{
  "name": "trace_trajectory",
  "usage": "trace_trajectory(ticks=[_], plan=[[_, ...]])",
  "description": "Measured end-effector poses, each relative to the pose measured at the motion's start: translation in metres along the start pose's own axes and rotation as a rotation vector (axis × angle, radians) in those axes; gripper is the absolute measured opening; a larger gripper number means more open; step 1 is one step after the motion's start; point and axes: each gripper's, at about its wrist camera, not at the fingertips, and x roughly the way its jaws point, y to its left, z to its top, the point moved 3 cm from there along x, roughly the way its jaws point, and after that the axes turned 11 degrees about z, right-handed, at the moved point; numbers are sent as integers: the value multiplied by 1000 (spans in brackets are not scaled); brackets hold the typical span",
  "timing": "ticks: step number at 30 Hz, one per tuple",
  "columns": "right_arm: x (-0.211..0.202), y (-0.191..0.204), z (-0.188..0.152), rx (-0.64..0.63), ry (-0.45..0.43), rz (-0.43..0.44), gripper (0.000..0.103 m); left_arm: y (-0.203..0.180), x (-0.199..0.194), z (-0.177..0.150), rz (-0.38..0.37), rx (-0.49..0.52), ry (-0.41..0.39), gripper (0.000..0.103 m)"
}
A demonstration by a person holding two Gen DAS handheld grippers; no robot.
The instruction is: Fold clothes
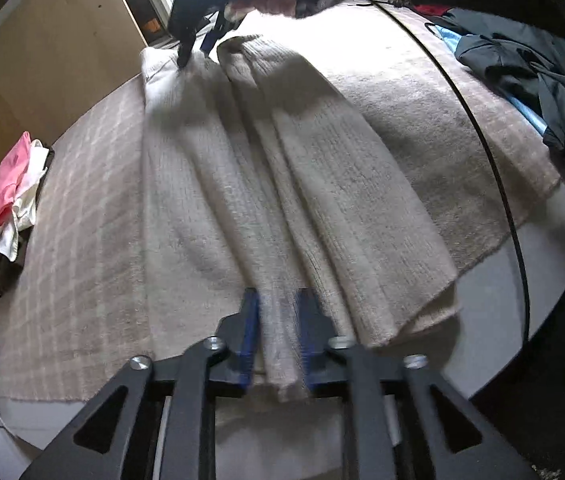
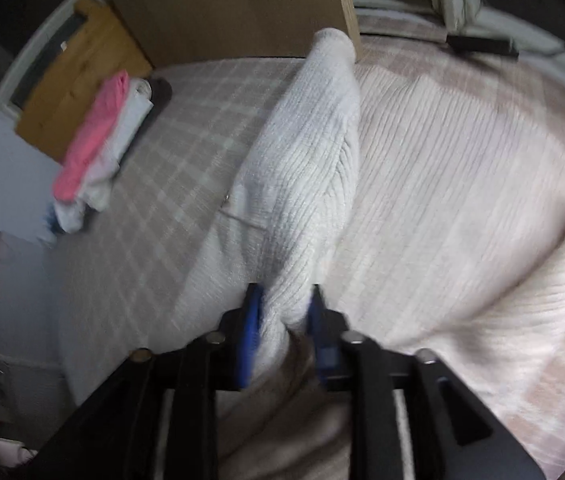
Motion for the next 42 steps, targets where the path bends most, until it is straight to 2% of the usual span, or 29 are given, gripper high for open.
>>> trace_trajectory(ticks=[3,6,9,12,13,15,17,20,22,26,29,31,35,39,42], plan=[[-28,9,4,-31,-78,-7,32,8,-10,-1,-39,-33,7,24],[-39,20,12,-78,-126,-13,32,26,-26,4,-80,-112,-19,24],[-16,20,16,-54,-71,3,32,45,-29,11,-102,-201,-48,24],[19,7,9,-42,37,-70,32,50,-14,12,-127,-246,-27,24],[16,8,7,-51,30,-76,32,49,-3,10,-143,-244,-3,24],[-13,8,6,-16,-21,-29,32,49,12,6,-167,-241,31,25],[-57,3,4,18,-113,25,32,52,10,6,-166,-245,25,24],[-111,-20,-4,50,-195,-76,32,56,-9,14,-163,-266,-20,24],[-132,-42,-10,120,-204,-102,32,47,-19,24,-188,-247,-54,24],[-135,-84,-16,267,-168,-165,32,17,-25,44,-249,-186,-77,25],[-120,-92,-16,305,-149,-144,32,-6,-17,51,-248,-135,-52,25],[-110,-80,-14,242,-132,-126,32,-15,-13,51,-247,-120,-32,25],[-73,-39,-8,93,-24,-126,32,-21,-7,45,-254,-128,5,26],[-45,-11,-25,-40,89,-199,32,-20,-8,42,-253,-141,4,26],[-32,0,-34,-119,134,-264,41,-18,-6,42,-265,-161,1,26]])
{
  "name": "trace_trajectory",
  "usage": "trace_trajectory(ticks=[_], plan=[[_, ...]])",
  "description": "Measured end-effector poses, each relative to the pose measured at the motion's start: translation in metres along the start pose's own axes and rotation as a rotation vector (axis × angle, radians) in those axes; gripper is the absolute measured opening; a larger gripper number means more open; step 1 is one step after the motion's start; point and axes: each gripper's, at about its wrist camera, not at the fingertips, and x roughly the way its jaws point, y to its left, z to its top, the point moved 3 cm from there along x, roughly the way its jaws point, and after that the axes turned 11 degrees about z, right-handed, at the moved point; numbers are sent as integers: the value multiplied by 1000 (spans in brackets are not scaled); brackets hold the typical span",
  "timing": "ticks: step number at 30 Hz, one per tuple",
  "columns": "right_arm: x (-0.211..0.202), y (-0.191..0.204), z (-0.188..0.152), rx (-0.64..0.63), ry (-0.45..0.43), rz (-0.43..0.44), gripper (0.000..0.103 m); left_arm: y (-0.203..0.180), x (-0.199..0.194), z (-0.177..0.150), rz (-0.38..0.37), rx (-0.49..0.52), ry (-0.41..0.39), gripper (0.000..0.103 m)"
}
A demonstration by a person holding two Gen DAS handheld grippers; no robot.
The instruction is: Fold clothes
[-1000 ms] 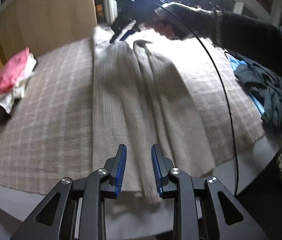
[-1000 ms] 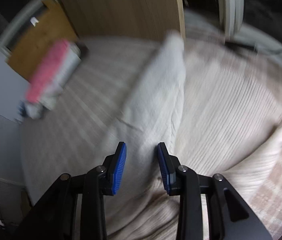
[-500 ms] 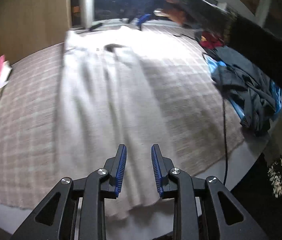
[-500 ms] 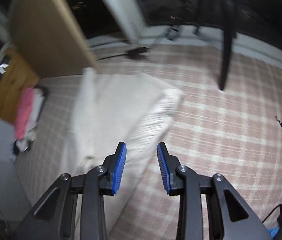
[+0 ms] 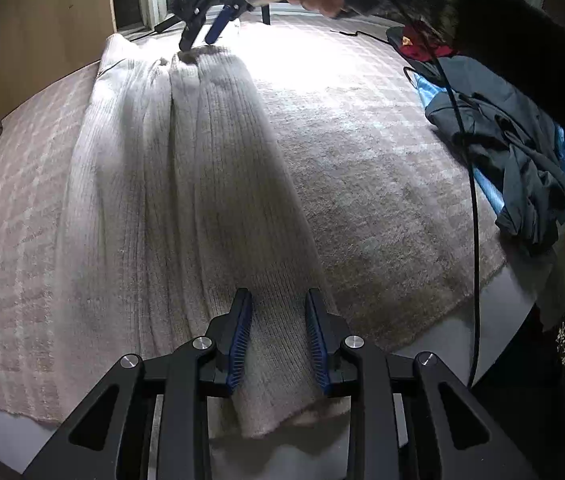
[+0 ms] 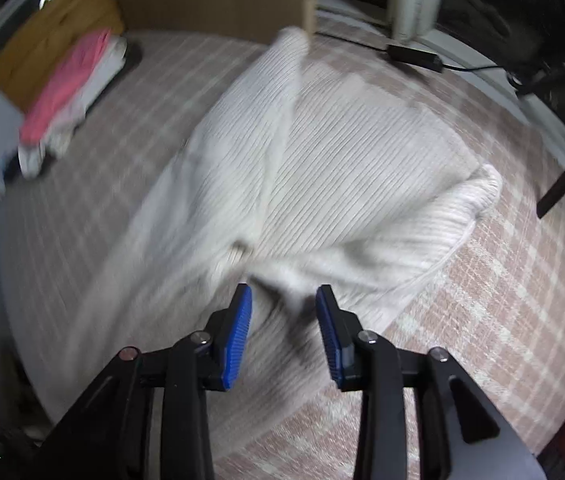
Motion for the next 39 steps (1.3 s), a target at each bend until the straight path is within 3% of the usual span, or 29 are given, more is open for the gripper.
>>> trace_trajectory(ticks=[3,4,6,8,11,16,19,21,24,26,28,30,33,37,39], plan=[[12,-4,0,-16,12,-115,42,2,1,-1,-14,-6,-8,25],[16,-6,0,-20,15,-155,39,2,1,-2,-18,-8,-10,24],[15,-7,-1,-16,-3,-147,27,4,1,-3,-27,-11,-16,8],[12,-7,-2,-10,-26,-124,10,9,-2,-3,-39,-43,-25,6],[-5,3,7,-16,-84,-87,9,17,-18,-2,-18,-78,-60,5],[-9,28,31,-61,-126,-62,9,19,-27,-5,58,-66,-71,5],[38,30,45,-79,-56,-81,13,18,-5,-7,55,-63,-8,8],[42,37,47,-113,-54,-111,17,15,-4,-5,59,-42,-7,10],[11,33,38,-108,-74,-38,22,12,-14,-1,51,-12,-17,13],[-26,13,29,-62,-166,33,43,16,-25,2,36,-17,-28,13],[-60,-27,26,59,-288,67,51,23,-35,6,13,-39,-50,13],[-70,-61,25,164,-335,58,50,27,-38,11,6,-43,-66,13],[-58,-83,35,210,-343,27,43,25,-28,19,15,-13,-53,13],[-11,-86,53,200,-249,17,39,17,-6,22,15,16,-14,13],[19,-94,61,158,-175,-142,39,16,4,20,6,8,17,16]])
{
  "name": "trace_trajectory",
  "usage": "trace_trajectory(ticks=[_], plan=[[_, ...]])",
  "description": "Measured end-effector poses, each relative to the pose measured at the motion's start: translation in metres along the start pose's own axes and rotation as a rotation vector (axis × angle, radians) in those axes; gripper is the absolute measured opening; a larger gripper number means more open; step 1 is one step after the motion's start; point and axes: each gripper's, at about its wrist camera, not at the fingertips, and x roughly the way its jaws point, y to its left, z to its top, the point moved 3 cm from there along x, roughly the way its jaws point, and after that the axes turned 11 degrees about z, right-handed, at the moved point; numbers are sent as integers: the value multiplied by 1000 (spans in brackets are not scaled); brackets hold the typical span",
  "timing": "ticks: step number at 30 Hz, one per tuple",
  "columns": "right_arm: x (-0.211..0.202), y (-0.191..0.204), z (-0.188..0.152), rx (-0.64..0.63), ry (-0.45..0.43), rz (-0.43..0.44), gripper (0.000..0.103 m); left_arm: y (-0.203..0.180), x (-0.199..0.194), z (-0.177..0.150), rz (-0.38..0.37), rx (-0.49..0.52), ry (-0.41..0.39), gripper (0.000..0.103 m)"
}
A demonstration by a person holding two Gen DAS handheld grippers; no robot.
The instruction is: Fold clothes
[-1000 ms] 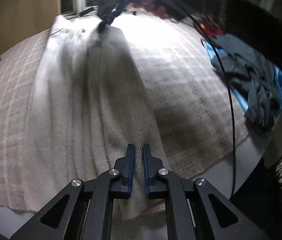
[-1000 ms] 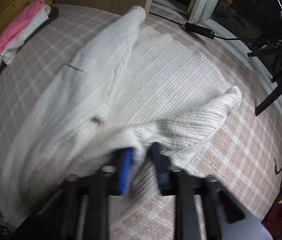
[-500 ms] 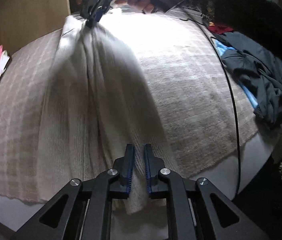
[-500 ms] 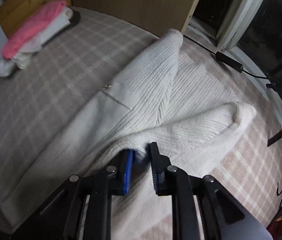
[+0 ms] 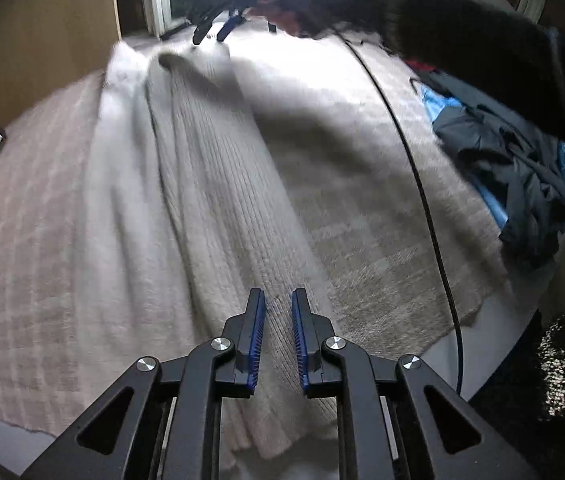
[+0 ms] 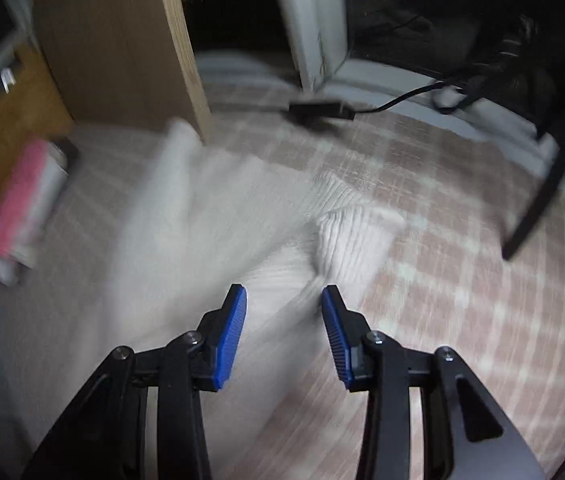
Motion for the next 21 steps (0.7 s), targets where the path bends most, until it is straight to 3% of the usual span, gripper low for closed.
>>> trace_trajectory(ticks=[3,6,8,13,15,18,19,20,21], plan=[[-9,-1,-1,4,-5,-20,41,0,-7,-5,-1,-10,-1,16],[-57,16,-34,-21,-48,49,43,0,-21,-10,-11,-8,-24,22],[-78,31,-69,-19,-21,132,45,-1,-26,-13,-22,-4,-34,25],[-78,95,-149,-89,21,282,45,-8,-10,-18,-4,20,-13,25],[-68,121,-164,-198,27,261,45,-7,-6,-18,-9,19,-14,25],[-66,137,-172,-292,65,205,39,-6,-15,-16,5,29,-22,25],[-66,142,-174,-321,76,187,26,2,-25,-16,17,11,-37,25],[-71,140,-169,-294,54,200,18,17,-38,-18,27,-31,-55,25],[-78,135,-162,-245,18,226,18,32,-48,-21,41,-73,-64,25]])
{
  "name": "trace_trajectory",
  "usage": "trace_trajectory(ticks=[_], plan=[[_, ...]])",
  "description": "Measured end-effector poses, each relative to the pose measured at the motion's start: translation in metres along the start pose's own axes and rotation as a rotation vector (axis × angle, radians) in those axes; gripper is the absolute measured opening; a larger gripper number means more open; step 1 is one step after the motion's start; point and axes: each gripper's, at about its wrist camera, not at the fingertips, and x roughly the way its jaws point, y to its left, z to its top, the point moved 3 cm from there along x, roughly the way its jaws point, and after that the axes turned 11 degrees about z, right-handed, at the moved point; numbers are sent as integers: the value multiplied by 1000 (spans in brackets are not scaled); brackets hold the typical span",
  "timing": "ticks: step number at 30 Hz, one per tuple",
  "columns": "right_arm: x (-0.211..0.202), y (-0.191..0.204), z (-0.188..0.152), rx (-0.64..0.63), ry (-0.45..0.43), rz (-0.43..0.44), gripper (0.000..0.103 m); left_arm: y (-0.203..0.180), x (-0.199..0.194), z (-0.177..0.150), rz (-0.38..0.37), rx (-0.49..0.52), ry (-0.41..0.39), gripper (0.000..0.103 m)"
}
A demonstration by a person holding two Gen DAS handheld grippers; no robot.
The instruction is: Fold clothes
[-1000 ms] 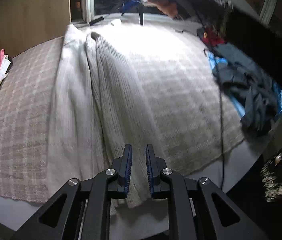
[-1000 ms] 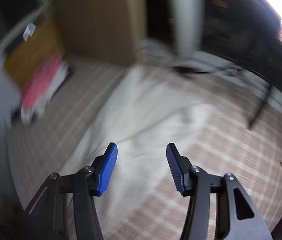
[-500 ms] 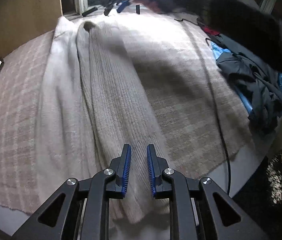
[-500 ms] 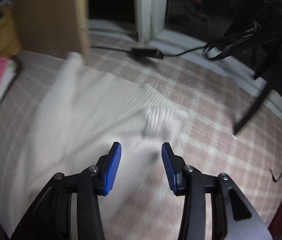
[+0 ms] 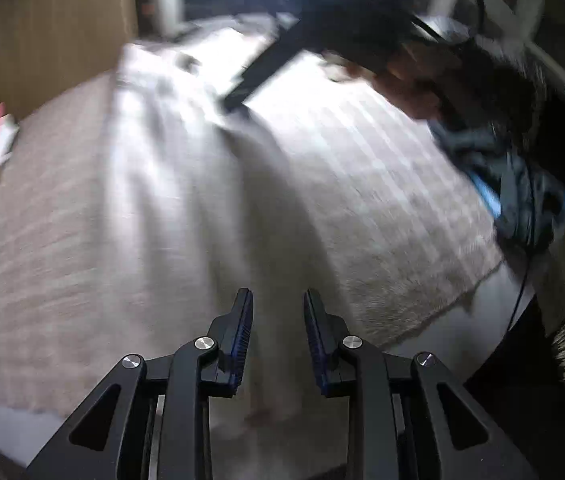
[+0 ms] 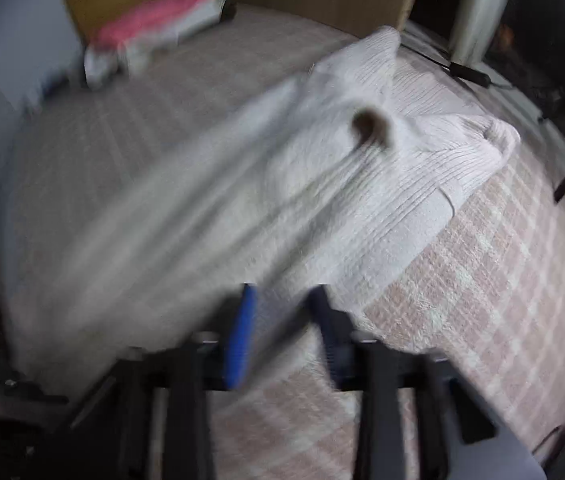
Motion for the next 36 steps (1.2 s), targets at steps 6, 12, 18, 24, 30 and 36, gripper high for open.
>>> trace_trajectory(ticks=[6,12,18,24,30,36], plan=[[2,-16,45,112,-144,20,18,61,-6,-4,88,-100,-2,25],[40,-41,55,163,-66,-92,19,21,39,3,-55,49,43,25],[11,-38,40,248,-99,-6,22,24,27,0,-100,57,33,28],[-42,-26,-27,379,-196,40,36,81,-10,1,-56,51,10,32],[-45,16,-113,527,-220,14,37,119,16,-7,-155,87,89,36],[-22,69,-163,685,-236,-27,37,118,39,-13,-298,165,144,36]])
